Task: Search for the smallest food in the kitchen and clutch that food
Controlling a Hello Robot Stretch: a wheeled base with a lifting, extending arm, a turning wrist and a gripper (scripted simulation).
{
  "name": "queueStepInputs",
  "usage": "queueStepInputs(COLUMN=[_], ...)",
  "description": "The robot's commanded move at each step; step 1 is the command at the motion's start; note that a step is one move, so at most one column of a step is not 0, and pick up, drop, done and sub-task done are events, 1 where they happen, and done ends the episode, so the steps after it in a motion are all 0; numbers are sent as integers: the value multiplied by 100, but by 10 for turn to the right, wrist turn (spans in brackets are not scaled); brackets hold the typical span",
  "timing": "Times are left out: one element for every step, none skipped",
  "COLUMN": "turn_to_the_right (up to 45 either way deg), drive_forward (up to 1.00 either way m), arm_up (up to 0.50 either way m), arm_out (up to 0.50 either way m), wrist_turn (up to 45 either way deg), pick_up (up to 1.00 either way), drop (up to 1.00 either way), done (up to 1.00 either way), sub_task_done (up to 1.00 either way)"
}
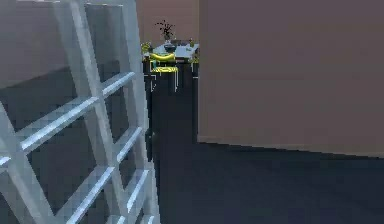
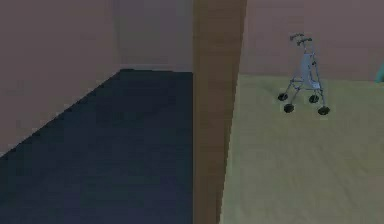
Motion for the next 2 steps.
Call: queueStepInputs(turn_to_the_right=[450, 120], drive_forward=[0, 0], arm_up=[0, 0], arm_out=[0, 0], wrist_turn=[0, 0], pick_up=[0, 0], drop=[0, 0], done=[0, 0], sub_task_done=[0, 0])
